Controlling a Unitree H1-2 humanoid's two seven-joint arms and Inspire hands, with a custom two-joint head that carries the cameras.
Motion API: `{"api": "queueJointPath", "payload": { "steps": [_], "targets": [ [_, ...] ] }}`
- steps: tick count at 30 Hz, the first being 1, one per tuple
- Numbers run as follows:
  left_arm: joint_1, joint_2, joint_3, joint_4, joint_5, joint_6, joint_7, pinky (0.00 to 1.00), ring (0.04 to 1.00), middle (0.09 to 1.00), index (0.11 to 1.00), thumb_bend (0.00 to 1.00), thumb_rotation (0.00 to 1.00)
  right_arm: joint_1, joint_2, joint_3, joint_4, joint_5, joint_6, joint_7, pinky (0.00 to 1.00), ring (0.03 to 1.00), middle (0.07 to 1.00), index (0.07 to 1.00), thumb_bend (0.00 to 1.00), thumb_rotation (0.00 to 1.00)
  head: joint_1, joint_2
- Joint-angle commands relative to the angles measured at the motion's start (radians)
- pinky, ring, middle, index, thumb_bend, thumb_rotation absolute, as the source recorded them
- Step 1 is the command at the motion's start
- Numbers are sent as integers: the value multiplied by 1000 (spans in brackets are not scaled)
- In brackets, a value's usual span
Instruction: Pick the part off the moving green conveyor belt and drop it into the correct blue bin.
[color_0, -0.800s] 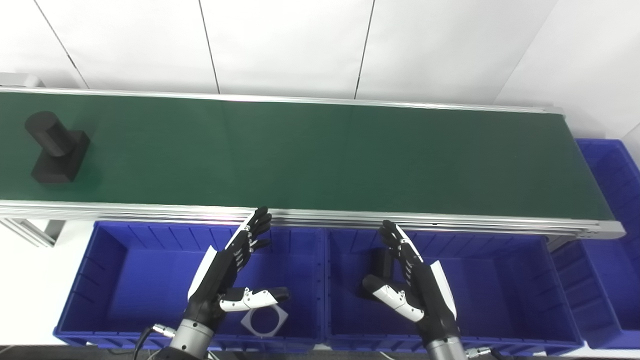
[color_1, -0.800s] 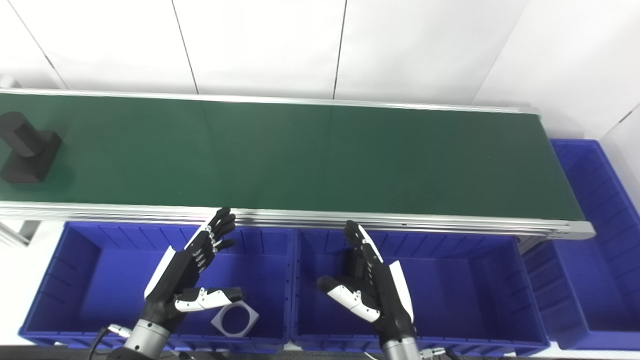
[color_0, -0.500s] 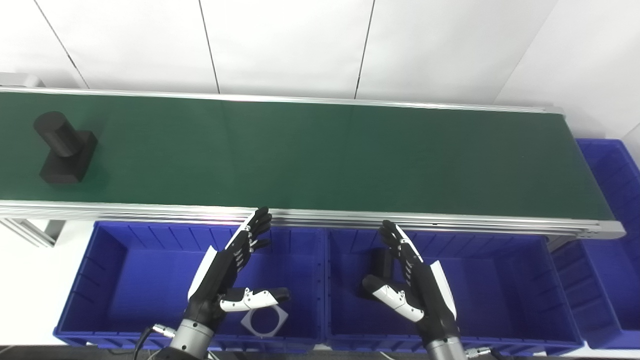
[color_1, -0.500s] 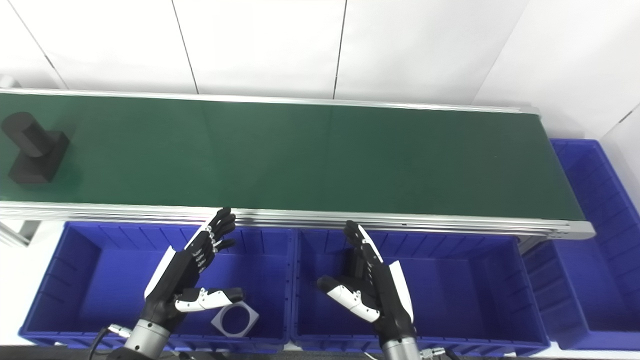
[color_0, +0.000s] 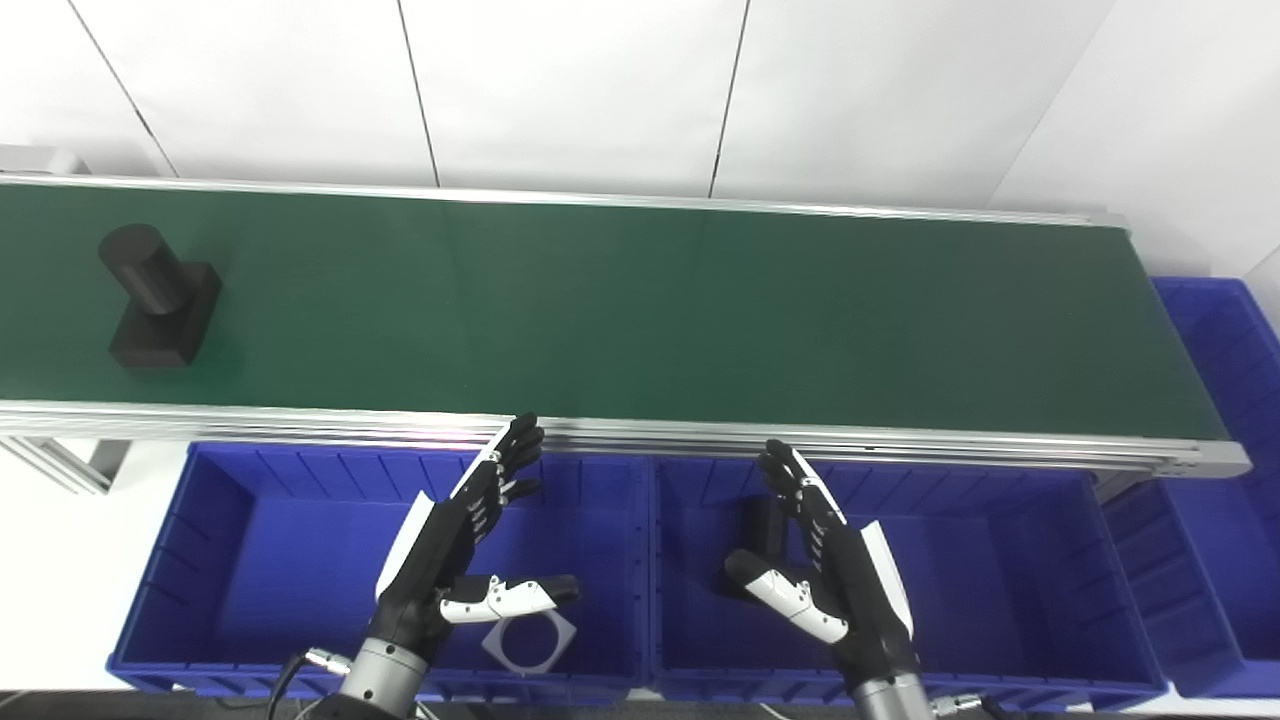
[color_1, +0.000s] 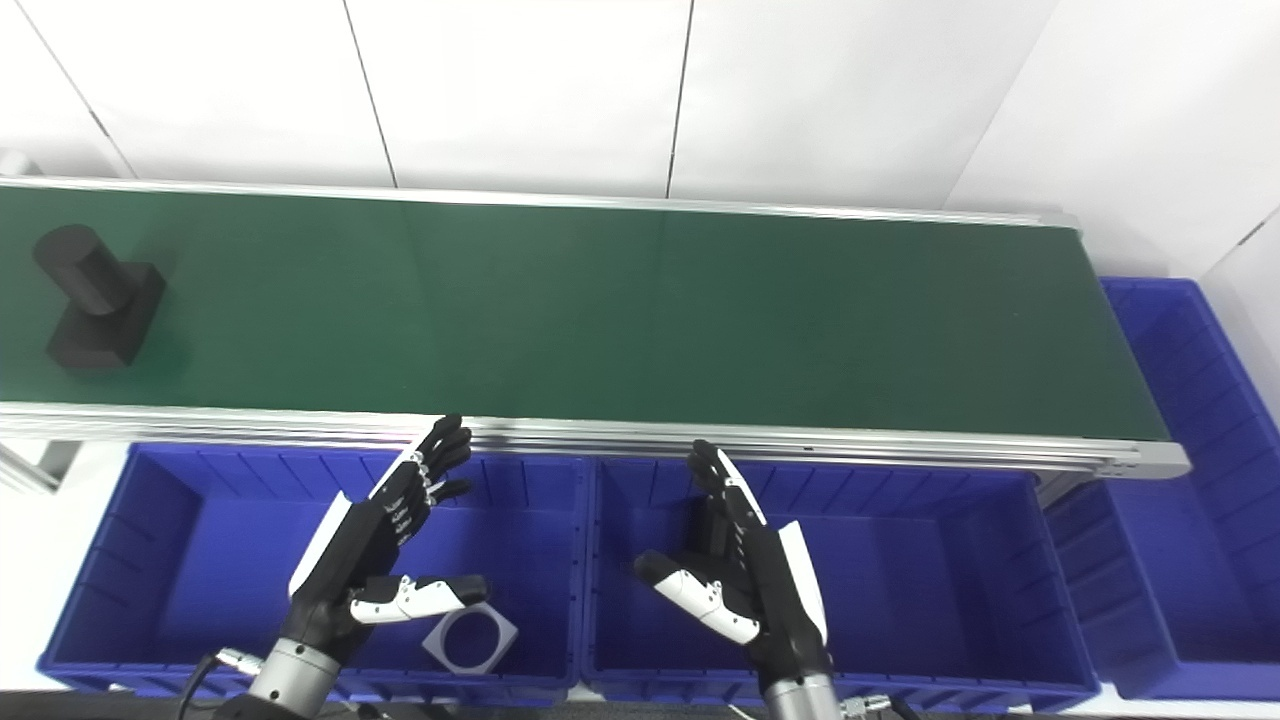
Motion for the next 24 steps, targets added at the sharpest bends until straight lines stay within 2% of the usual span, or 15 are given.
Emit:
{"api": "queueJointPath", "payload": {
  "steps": [1, 4, 5, 8, 9, 10, 18, 21, 24],
  "targets": [
    [-14, -4, -4, -14, -3, -29, 10, 858, 929, 939, 941, 875, 347, -6, 2, -2, -12, 10, -55, -8, 924, 919, 906, 934, 781, 615, 34, -9],
    [-12, -10, -9, -9, 11, -30, 16, 851, 924, 938, 940, 872, 346, -4, -8, -5, -7, 13, -69, -5, 918, 919, 913, 941, 767, 615, 76, -21],
    [-12, -14, -13, -4, 19, -35, 19, 850, 923, 938, 940, 871, 346, -2, -13, -8, -6, 21, -75, -2, 917, 918, 914, 942, 765, 616, 129, -39],
    [-10, -22, -21, 6, 28, -36, 23, 839, 916, 935, 936, 881, 339, 3, -22, -16, -2, 33, -86, -3, 933, 924, 913, 943, 751, 611, 162, -53],
    [-10, -26, -25, 16, 32, -45, 27, 838, 916, 936, 934, 885, 334, 4, -27, -19, 2, 38, -91, -3, 934, 930, 915, 943, 753, 615, 202, -76],
    [-10, -32, -29, 27, 38, -57, 34, 836, 914, 934, 929, 891, 324, 5, -32, -22, 7, 42, -99, -3, 936, 945, 920, 948, 755, 626, 212, -84],
    [-20, -53, -45, 96, 75, -109, 66, 839, 916, 942, 924, 918, 324, 3, -43, -41, 46, 80, -177, -4, 927, 945, 936, 960, 716, 597, 261, -155],
    [-29, -52, -49, 121, 90, -132, 75, 829, 900, 930, 919, 935, 351, 0, -42, -49, 56, 101, -232, -6, 925, 932, 939, 963, 670, 567, 264, -167],
    [-32, -53, -52, 134, 93, -132, 80, 820, 892, 923, 914, 956, 363, -2, -43, -54, 62, 105, -268, -6, 934, 924, 941, 961, 674, 573, 262, -181]
  ]
}}
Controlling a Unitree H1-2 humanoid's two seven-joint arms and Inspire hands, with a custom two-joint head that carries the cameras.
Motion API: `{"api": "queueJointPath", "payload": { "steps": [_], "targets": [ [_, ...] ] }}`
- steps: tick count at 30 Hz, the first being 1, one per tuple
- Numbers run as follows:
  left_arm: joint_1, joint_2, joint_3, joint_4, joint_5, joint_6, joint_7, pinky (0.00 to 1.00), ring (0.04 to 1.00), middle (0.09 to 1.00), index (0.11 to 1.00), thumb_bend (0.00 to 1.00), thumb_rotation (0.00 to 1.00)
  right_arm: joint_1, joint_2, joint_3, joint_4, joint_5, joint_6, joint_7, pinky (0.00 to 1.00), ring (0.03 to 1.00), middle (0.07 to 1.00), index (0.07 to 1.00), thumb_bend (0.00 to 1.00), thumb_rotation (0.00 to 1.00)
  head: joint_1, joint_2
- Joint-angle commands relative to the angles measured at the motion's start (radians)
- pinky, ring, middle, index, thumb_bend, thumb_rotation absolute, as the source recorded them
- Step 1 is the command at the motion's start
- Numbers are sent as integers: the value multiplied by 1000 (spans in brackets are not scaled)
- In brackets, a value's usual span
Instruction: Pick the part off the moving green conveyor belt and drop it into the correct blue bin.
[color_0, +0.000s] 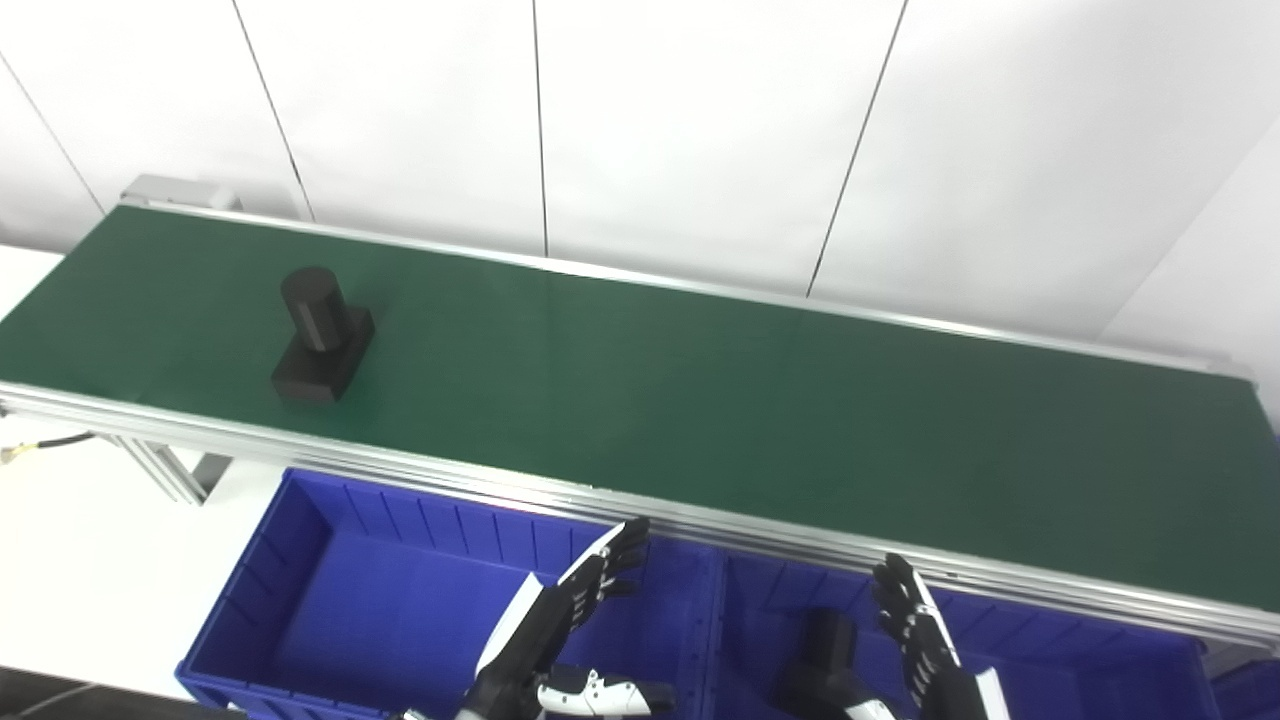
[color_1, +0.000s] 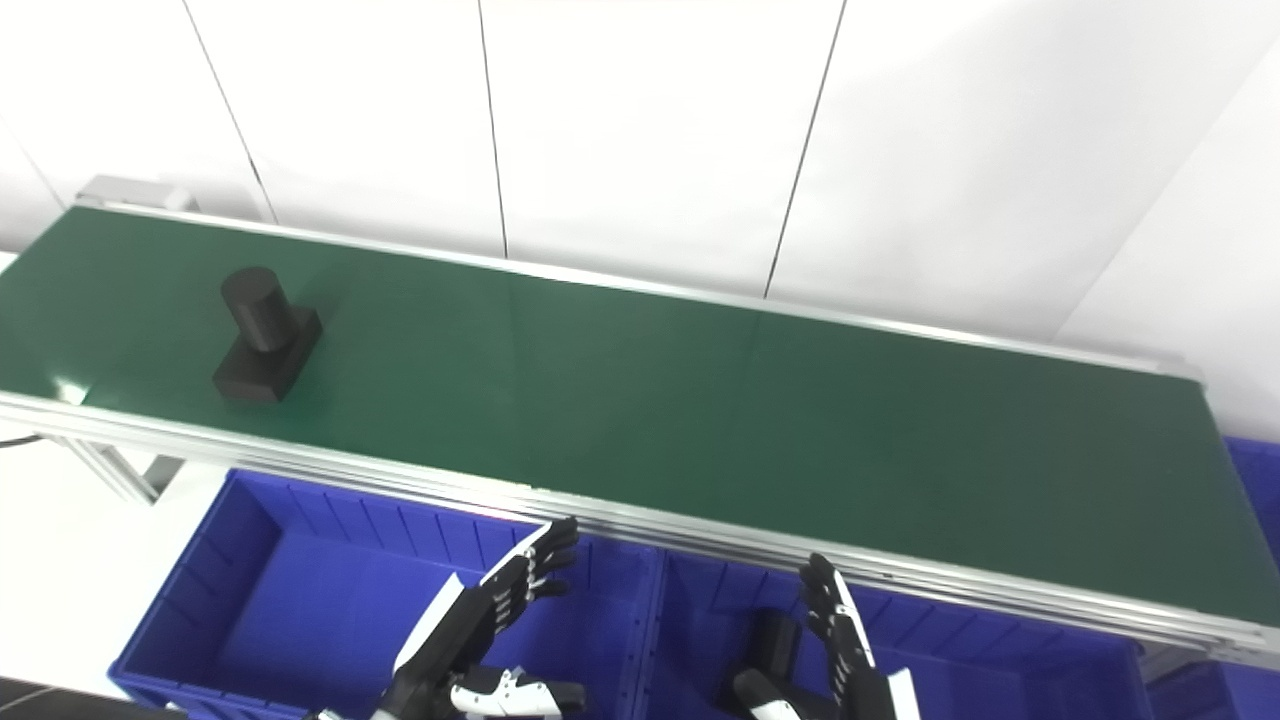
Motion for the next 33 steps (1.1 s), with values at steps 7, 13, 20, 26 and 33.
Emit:
{"api": "queueJointPath", "payload": {
  "steps": [7, 13, 20, 26, 33],
  "targets": [
    [-28, -18, -6, 19, 21, -63, 38, 793, 880, 914, 907, 970, 365, -17, 1, -22, -11, -27, -134, -22, 925, 918, 937, 955, 697, 591, 2, -36],
    [-50, -21, -8, 67, 45, -108, 75, 770, 858, 893, 889, 969, 380, -47, 9, -37, -29, -36, -138, -30, 906, 916, 927, 943, 727, 573, 7, -59],
    [-75, -22, -19, 102, 42, -116, 105, 737, 818, 843, 844, 976, 367, -150, 22, -44, -92, -61, -66, -24, 870, 879, 901, 931, 798, 580, -10, -69],
    [-88, -18, -26, 123, 41, -116, 114, 755, 813, 824, 821, 981, 367, -261, 8, -37, -127, -70, -22, 4, 905, 888, 902, 936, 759, 536, -27, -72],
    [-104, -16, -43, 140, 36, -116, 132, 737, 789, 800, 801, 971, 360, -351, -6, -28, -186, -139, 117, 42, 814, 874, 892, 924, 788, 569, -40, -72]
  ]
}}
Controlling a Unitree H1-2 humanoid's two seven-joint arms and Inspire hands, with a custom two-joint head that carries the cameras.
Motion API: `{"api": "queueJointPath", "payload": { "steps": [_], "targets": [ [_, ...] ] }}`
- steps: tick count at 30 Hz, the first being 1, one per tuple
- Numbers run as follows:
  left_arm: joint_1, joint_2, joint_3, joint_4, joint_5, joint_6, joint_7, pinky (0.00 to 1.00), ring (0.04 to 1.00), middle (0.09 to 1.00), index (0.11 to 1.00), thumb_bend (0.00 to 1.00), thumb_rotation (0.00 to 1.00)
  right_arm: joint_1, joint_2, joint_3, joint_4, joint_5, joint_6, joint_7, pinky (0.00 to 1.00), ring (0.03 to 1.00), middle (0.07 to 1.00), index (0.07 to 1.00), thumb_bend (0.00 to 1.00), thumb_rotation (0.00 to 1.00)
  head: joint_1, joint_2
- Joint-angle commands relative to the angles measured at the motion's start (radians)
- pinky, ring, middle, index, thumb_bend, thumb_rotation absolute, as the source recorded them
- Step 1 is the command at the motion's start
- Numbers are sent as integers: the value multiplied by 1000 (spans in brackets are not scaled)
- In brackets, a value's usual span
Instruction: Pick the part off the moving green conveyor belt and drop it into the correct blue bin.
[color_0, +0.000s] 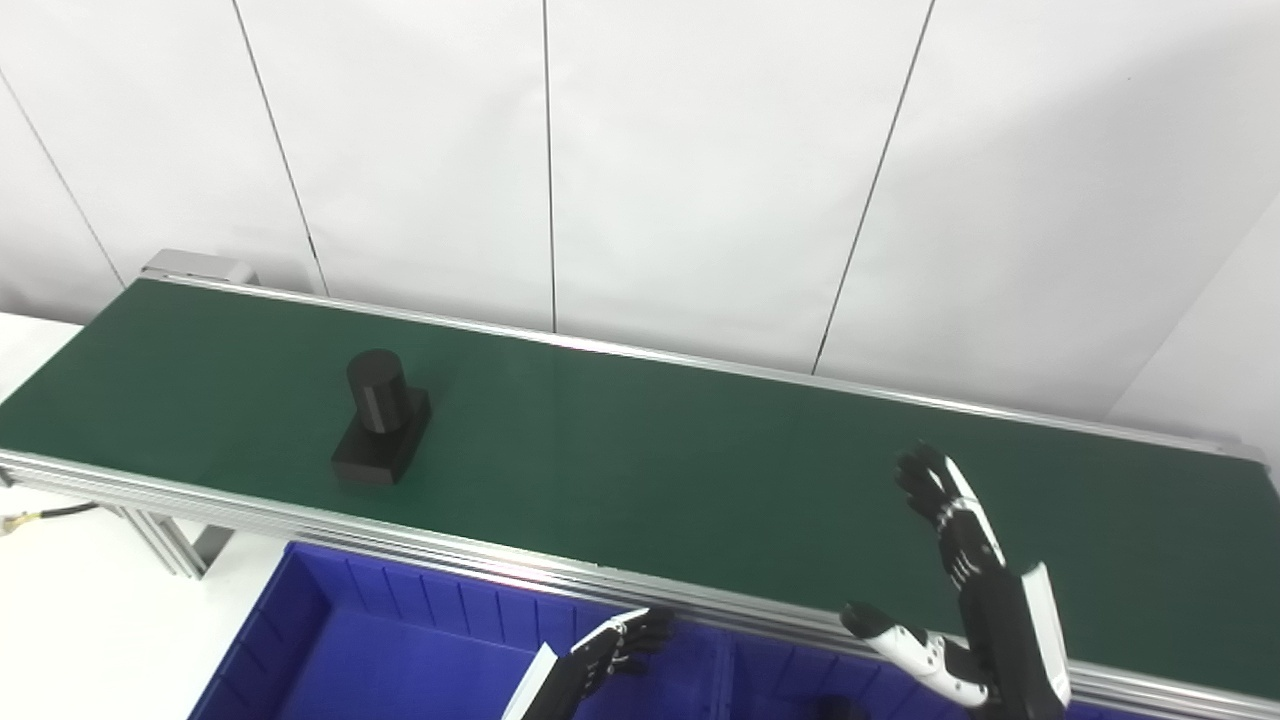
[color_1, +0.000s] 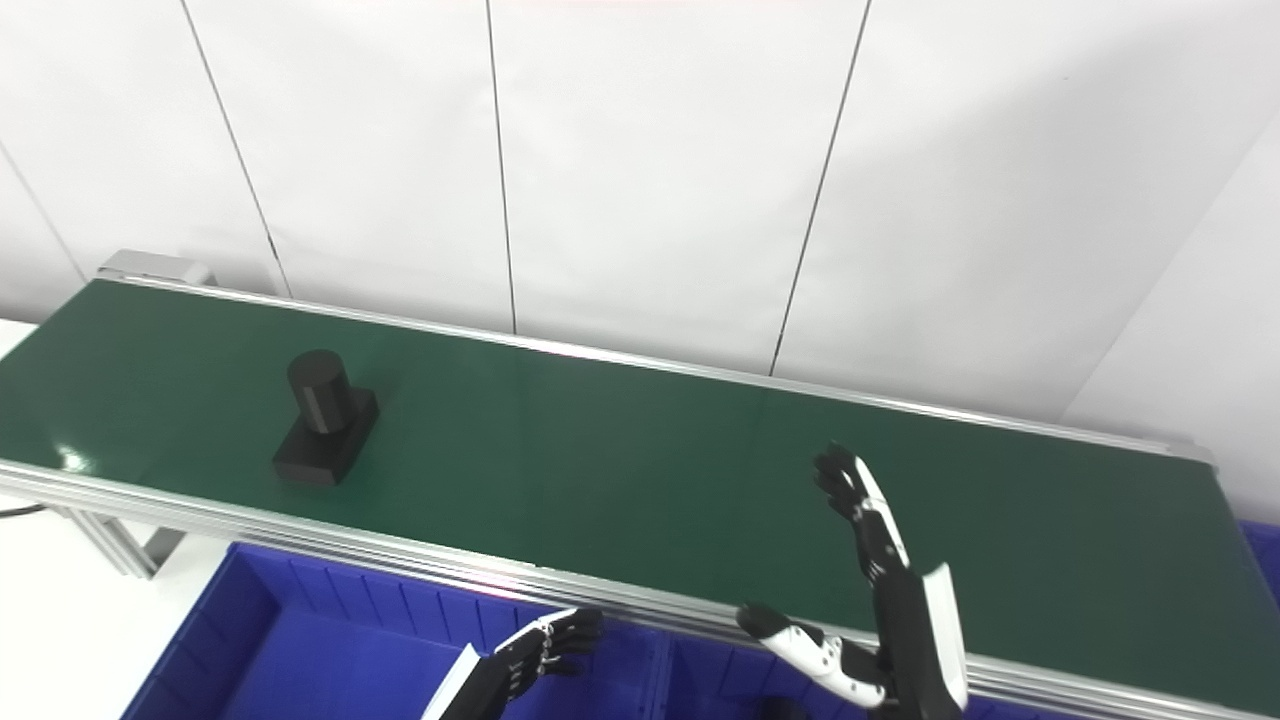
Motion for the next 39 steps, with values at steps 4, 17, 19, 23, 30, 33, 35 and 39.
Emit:
{"api": "queueJointPath", "payload": {
  "steps": [4, 17, 19, 23, 30, 33, 35, 39],
  "targets": [
    [-23, 1, -12, 0, -25, -40, 11, 752, 790, 796, 797, 973, 356, -77, 1, 10, -34, 2, 84, 32, 836, 885, 897, 927, 803, 556, -6, 5],
    [-23, 21, -47, -3, -49, -41, 28, 694, 753, 768, 763, 990, 370, -267, 21, 71, 69, -54, 227, 80, 820, 882, 903, 933, 816, 517, -27, 23],
    [-21, 23, -51, -8, -52, -41, 32, 695, 749, 762, 758, 988, 367, -289, 36, 83, 89, -75, 251, 74, 812, 872, 892, 926, 835, 540, -35, 25],
    [-17, 24, -55, -17, -70, -41, 36, 687, 738, 752, 748, 997, 377, -342, 72, 100, 151, -89, 279, 69, 819, 877, 893, 926, 844, 538, -42, 28],
    [-12, 32, -77, -32, -62, -41, 67, 657, 701, 717, 713, 1000, 443, -448, 114, 145, 249, -125, 336, 75, 830, 890, 907, 937, 847, 522, -50, 35],
    [-14, 40, -93, -32, -61, -41, 85, 645, 693, 712, 706, 1000, 464, -491, 125, 162, 295, -144, 351, 72, 833, 887, 900, 937, 847, 526, -63, 34],
    [-18, 51, -107, -33, -63, -41, 91, 628, 678, 703, 705, 1000, 486, -521, 134, 174, 324, -163, 374, 70, 810, 877, 901, 935, 852, 539, -68, 35],
    [-23, 63, -129, -34, -72, -41, 106, 585, 642, 673, 686, 995, 492, -564, 150, 180, 374, -164, 398, 68, 798, 879, 916, 934, 869, 534, -74, 40]
  ]
}}
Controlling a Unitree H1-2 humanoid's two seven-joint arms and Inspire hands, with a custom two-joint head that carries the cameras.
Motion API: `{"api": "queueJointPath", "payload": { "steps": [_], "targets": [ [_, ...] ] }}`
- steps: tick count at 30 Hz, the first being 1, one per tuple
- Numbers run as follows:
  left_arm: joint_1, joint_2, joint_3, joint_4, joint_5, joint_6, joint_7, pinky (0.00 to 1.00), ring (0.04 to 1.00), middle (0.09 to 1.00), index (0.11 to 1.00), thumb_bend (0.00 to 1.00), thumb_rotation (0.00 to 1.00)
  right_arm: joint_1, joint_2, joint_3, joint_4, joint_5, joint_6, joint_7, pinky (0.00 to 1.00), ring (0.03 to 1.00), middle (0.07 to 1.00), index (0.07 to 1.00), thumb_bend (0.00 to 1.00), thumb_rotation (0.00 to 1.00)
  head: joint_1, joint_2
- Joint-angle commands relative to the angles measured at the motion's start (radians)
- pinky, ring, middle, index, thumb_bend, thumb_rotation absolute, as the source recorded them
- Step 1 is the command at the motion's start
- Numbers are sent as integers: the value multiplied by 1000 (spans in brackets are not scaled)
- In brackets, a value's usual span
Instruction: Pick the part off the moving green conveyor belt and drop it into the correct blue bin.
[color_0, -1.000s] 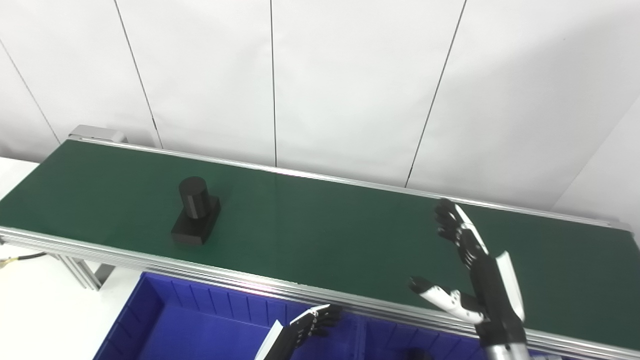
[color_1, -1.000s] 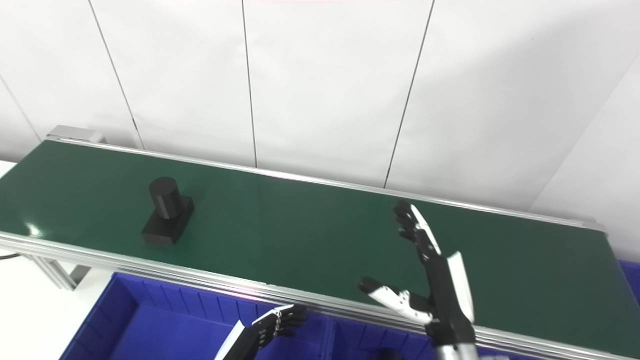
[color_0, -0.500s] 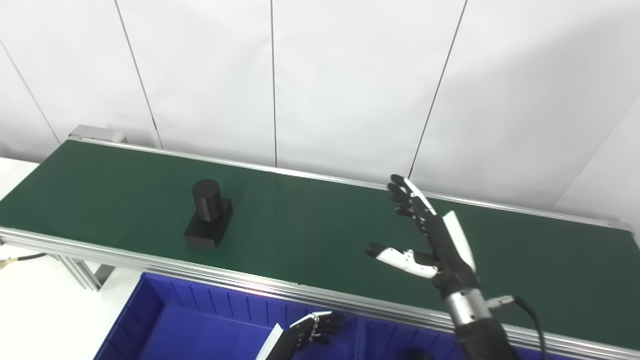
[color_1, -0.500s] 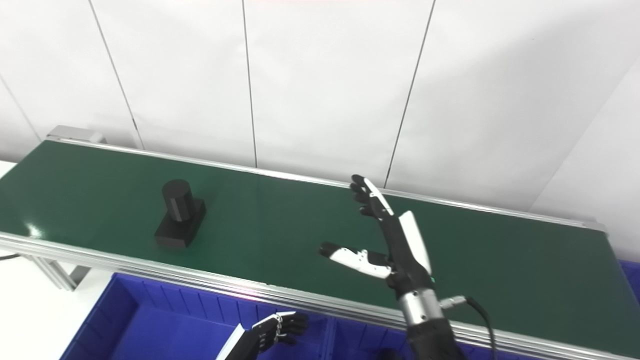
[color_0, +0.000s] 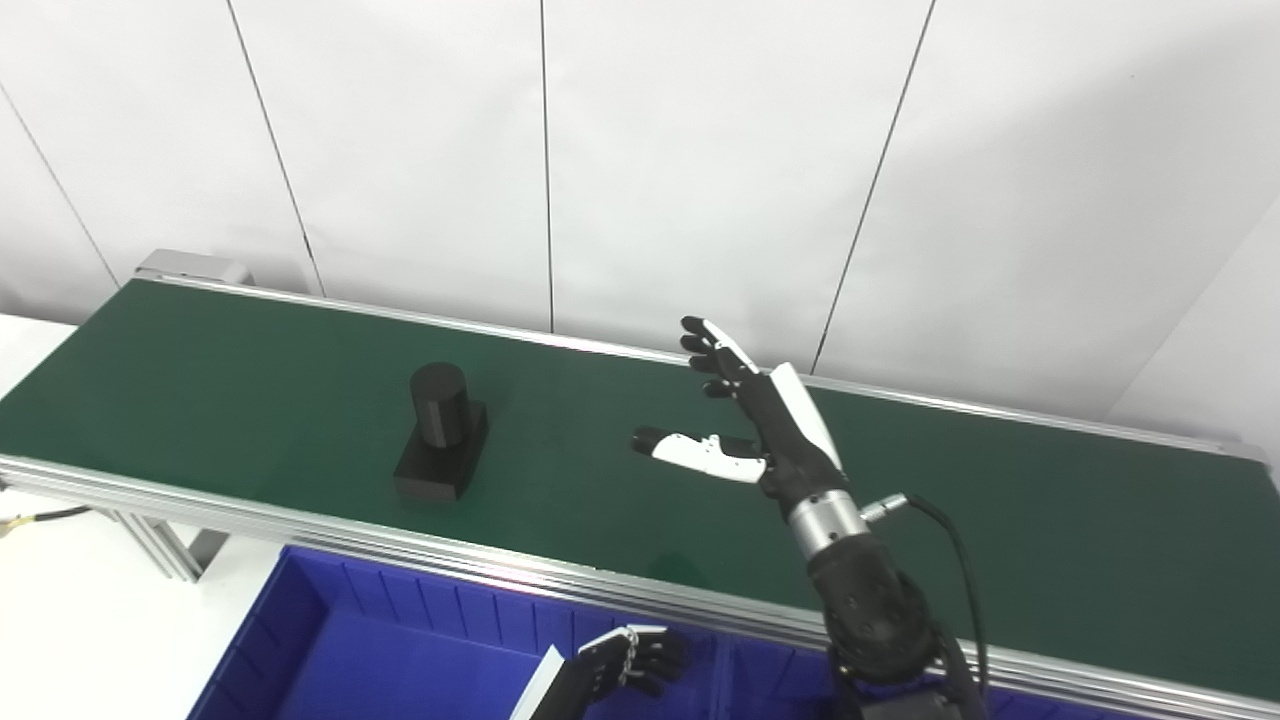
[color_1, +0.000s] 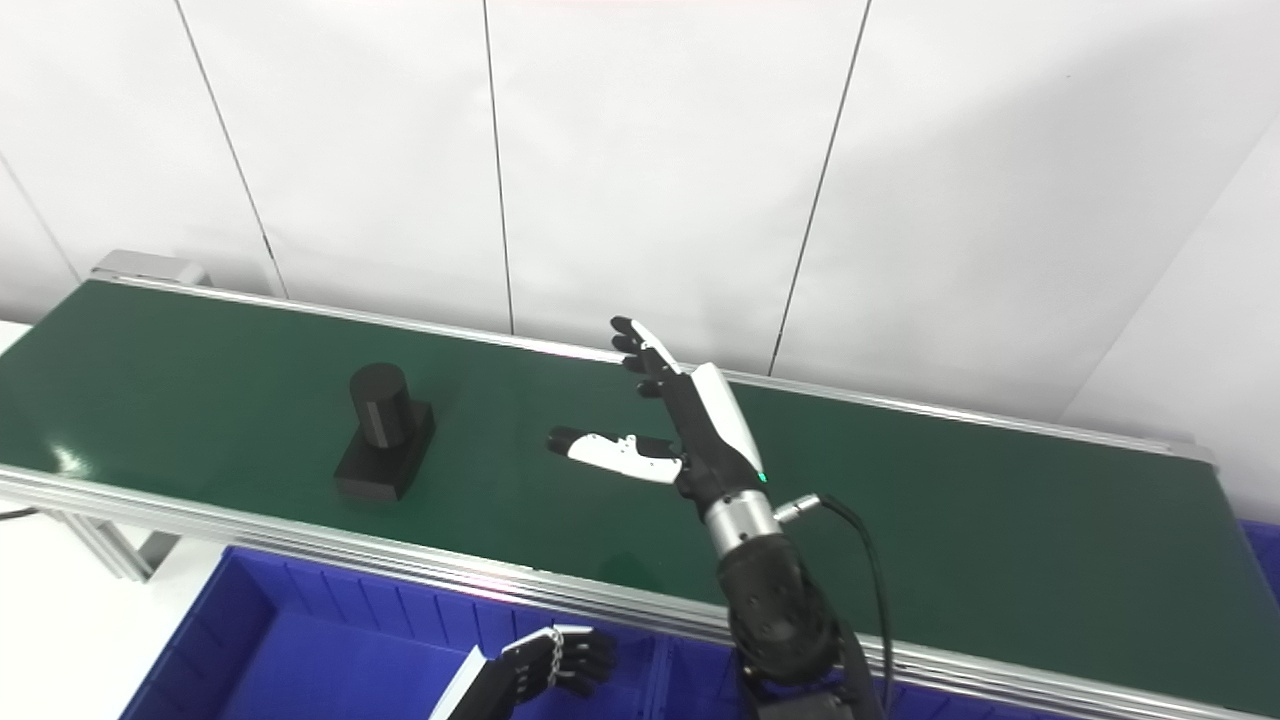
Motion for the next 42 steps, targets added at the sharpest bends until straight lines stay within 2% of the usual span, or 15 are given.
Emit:
{"api": "queueJointPath", "payload": {
  "steps": [1, 9, 15, 20, 31, 37, 42],
  "targets": [
    [-19, -2, -13, -29, -14, -41, 19, 577, 637, 669, 683, 992, 494, -68, 26, 8, 4, -9, 9, -17, 803, 884, 919, 935, 873, 536, -3, 1],
    [-16, 6, -14, -34, -54, -41, -10, 533, 590, 619, 643, 989, 506, -135, 45, 33, 87, -42, 36, -17, 818, 884, 909, 933, 878, 544, -36, 2],
    [-17, 16, -23, -40, -42, -41, 2, 514, 563, 589, 612, 973, 536, -189, 64, 44, 180, -47, 13, -35, 776, 874, 914, 936, 907, 534, -70, 2],
    [-19, 24, -30, -44, -50, -41, -3, 475, 533, 567, 600, 955, 546, -218, 78, 48, 240, -39, 23, -40, 773, 872, 922, 943, 914, 534, -94, 2],
    [-18, 38, -29, -57, -64, -41, -14, 465, 519, 555, 589, 942, 552, -293, 119, 22, 459, 14, -82, -119, 776, 864, 903, 930, 929, 481, -138, 12],
    [-17, 51, -32, -68, -65, -41, -22, 455, 517, 545, 572, 935, 561, -342, 135, 26, 555, 14, -87, -157, 762, 866, 916, 934, 963, 479, -157, 17],
    [-14, 52, -30, -77, -82, -41, -48, 471, 516, 534, 551, 947, 577, -385, 145, 32, 656, 7, -116, -197, 769, 868, 927, 935, 986, 448, -168, 24]
  ]
}}
